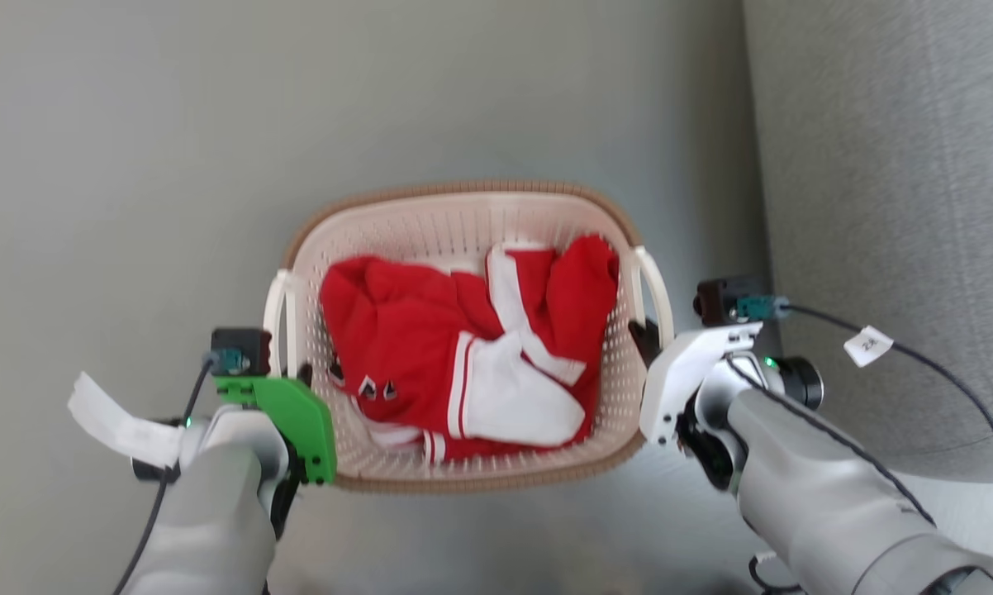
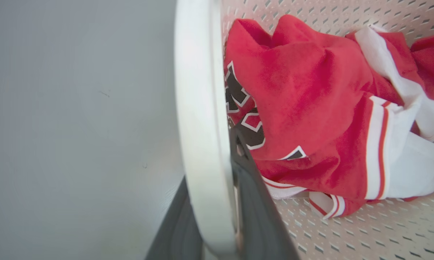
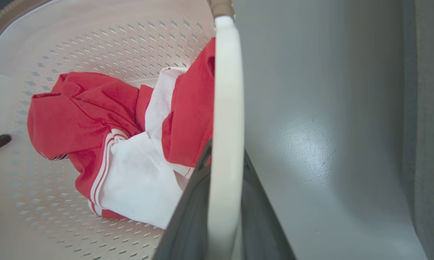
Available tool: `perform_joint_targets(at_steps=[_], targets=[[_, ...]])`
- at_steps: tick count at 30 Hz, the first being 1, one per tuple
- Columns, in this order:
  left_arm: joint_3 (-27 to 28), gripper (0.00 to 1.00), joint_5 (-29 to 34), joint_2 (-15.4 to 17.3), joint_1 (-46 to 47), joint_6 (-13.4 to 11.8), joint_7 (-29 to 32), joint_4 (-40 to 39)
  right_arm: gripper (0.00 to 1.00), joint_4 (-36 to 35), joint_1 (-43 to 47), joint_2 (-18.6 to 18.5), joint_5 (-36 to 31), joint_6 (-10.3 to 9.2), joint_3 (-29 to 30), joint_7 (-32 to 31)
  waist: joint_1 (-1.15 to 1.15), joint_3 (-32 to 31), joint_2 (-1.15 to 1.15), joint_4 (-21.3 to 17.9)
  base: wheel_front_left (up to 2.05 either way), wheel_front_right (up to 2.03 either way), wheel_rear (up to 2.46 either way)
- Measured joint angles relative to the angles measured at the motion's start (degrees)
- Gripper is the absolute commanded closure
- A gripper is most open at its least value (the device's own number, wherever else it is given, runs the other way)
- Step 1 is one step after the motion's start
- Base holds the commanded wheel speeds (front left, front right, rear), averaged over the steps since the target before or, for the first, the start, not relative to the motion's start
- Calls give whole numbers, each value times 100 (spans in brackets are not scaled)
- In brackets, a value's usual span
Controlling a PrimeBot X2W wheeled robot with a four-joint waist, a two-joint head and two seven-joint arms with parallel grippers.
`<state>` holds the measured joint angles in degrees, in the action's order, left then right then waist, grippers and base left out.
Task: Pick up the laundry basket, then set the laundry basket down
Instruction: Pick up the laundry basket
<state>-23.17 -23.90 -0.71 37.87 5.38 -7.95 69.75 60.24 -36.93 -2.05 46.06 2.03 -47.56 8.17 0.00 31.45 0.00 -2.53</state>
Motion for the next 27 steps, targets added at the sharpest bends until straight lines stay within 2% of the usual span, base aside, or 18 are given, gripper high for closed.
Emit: perform_joint_targets(at_steps=[27], targets=[[-555, 100, -500, 3, -1540, 71, 691, 109, 100, 11, 1474, 4, 711, 5, -686, -722, 0, -1984, 0, -184, 0, 0, 0]])
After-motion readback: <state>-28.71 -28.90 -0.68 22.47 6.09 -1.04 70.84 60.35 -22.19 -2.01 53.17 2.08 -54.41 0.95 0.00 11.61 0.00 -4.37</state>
